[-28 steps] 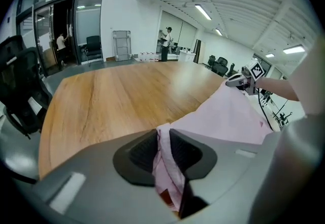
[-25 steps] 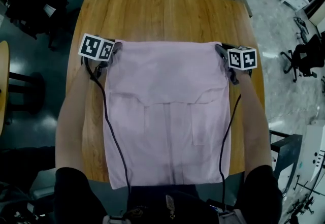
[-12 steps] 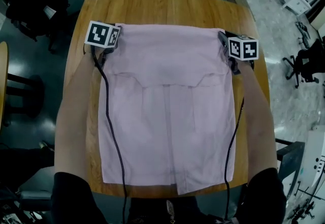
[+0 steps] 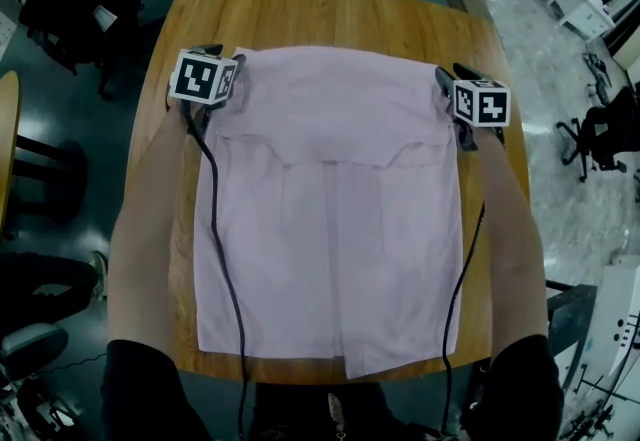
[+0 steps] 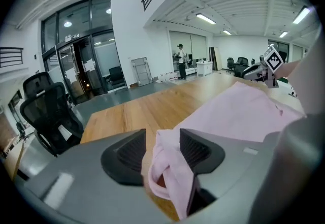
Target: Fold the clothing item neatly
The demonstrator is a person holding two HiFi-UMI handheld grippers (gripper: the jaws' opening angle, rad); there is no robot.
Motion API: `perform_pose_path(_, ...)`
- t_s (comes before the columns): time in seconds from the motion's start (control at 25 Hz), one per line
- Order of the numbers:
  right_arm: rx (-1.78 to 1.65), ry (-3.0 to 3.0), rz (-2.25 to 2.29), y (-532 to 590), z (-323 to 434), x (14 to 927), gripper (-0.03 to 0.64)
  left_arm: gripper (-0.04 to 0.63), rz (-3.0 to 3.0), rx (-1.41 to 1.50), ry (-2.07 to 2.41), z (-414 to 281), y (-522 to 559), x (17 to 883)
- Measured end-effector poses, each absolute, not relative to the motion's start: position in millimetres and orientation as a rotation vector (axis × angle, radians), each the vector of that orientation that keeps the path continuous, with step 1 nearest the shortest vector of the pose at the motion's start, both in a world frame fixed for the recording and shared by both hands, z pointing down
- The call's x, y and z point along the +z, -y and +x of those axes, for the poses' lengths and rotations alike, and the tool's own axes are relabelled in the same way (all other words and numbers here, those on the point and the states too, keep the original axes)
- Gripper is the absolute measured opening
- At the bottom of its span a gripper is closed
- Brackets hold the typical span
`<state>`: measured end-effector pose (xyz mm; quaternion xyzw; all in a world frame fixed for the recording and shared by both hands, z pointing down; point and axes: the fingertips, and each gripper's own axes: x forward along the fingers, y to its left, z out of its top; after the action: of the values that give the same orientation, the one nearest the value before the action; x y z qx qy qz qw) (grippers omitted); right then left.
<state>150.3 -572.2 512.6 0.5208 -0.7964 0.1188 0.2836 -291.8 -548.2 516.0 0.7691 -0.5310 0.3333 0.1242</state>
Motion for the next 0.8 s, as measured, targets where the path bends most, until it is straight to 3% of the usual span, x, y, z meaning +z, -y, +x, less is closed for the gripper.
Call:
perform_pose_path(0.32, 0.266, 2.268, 1.402, 498, 186, 422, 0.167, 0.218, 2.234, 0.852, 1.641, -297, 473, 444)
perform_pose_path(0.44, 0.231, 2.313, 1.38, 452, 192, 405, 0.103, 0.212, 2.24, 0.836, 1.659, -284, 429, 425)
perform_pose_path(0.6, 0.209, 2.399, 1.38, 395, 189, 384, 0.003, 0.164, 2.24, 0.753, 1.676, -262, 369, 406)
perform_pose_path(0.8, 0.173, 2.495, 1.33, 325, 166, 361, 0.002, 0.043, 2.254, 0.636, 1.719, -227, 301, 380)
